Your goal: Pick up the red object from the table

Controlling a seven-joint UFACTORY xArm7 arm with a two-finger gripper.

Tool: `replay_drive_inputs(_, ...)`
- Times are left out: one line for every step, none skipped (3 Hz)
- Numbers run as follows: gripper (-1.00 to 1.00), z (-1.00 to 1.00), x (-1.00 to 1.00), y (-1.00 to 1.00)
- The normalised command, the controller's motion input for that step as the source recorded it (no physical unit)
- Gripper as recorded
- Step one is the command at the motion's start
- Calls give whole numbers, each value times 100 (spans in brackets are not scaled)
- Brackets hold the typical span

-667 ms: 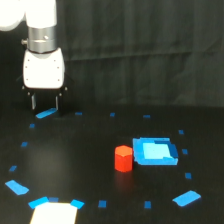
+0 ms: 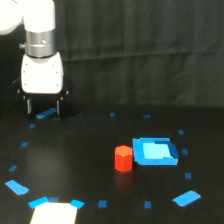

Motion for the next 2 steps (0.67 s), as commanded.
replay_drive_inputs(67,-51,100,-51)
replay_drive_inputs(100,-12,100,-70)
